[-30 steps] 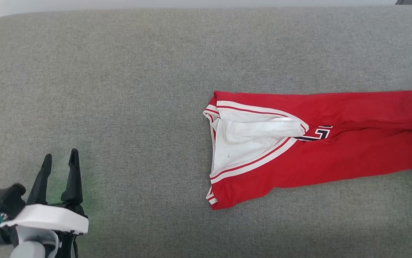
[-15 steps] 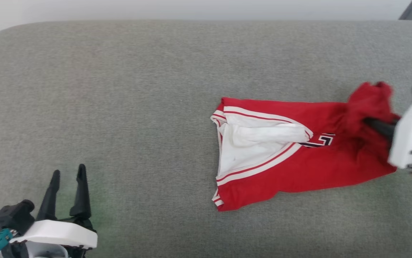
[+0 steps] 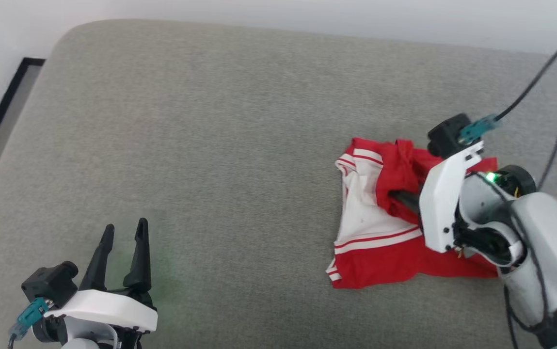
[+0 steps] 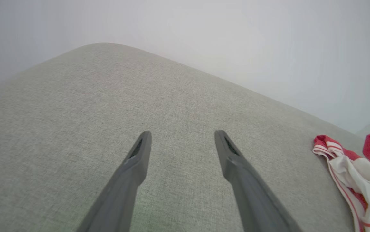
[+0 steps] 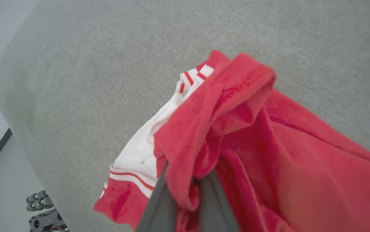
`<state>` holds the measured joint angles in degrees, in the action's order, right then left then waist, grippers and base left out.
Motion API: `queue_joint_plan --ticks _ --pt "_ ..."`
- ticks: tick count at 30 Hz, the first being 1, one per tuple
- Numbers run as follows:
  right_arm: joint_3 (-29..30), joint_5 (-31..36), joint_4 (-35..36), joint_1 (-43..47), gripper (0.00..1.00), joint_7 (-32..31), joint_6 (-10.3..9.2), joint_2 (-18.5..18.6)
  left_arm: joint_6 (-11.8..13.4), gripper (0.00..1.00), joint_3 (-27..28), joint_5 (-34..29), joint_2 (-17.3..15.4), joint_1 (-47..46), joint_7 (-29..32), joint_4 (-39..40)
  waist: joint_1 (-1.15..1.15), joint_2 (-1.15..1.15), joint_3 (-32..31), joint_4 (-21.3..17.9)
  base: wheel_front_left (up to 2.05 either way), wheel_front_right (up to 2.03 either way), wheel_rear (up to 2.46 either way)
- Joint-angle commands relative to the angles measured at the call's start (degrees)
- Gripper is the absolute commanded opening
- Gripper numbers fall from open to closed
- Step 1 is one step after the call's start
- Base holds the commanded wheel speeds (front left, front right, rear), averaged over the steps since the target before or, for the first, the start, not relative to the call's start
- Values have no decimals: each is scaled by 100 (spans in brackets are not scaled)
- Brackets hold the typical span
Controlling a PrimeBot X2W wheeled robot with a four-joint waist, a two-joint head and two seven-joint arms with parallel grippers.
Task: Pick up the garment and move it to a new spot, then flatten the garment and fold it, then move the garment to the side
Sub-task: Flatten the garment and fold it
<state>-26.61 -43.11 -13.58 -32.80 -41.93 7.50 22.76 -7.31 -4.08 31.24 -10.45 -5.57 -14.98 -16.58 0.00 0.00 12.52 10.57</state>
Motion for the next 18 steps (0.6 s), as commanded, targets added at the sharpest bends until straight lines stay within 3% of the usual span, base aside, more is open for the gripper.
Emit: queue_joint_plan --ticks 1,2,10,18 --pt "-57 40 -119 -71 32 87 -1 -11 -15 100 -20 27 18 -25 -26 -18 0 0 -34 90 0 0 0" --pt "-132 49 -172 -110 100 147 -1 -30 -15 100 -17 42 17 -12 -26 -22 0 0 -44 105 0 0 0" --pt "-208 -262 -113 -144 100 227 -2 122 -16 100 148 111 17 167 -27 46 0 0 -179 14 0 0 0" --pt "470 -267 559 223 100 495 -1 483 -16 100 398 59 -50 379 -27 133 0 0 -294 -384 0 0 0"
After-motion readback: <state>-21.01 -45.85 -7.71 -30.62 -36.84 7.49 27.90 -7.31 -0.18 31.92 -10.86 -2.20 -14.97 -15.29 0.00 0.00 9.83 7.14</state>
